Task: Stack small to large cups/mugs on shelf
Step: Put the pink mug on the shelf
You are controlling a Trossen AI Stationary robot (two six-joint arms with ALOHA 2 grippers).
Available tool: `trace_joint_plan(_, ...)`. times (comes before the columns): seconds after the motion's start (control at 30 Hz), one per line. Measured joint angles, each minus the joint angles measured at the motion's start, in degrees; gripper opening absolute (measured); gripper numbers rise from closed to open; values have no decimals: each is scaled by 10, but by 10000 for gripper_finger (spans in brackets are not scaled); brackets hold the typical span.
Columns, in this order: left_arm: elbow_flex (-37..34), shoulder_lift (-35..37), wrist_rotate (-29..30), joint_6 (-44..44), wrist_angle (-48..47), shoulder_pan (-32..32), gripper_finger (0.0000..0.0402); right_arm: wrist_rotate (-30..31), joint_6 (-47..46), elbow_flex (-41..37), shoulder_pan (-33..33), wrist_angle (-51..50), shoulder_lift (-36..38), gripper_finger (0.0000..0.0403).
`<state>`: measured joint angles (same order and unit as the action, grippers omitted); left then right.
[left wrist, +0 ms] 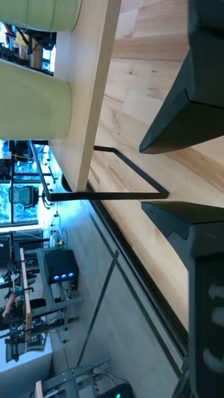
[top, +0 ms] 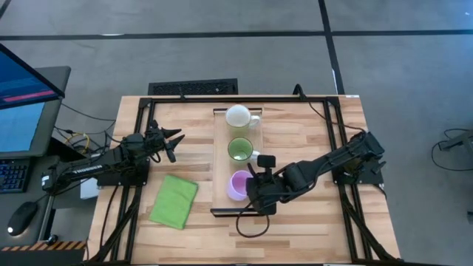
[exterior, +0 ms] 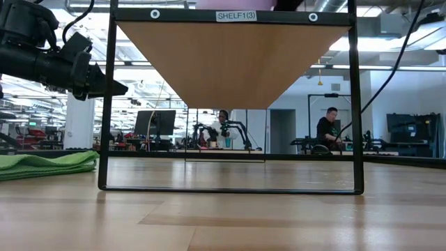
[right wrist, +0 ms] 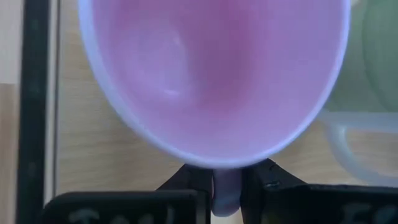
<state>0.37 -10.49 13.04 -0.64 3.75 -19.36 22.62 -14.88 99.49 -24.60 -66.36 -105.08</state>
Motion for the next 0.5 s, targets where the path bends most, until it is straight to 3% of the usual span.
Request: trace_joint_plan(0.5,0,0,0,0,0,0,126,1,-4,21,-4,-34,-4,59)
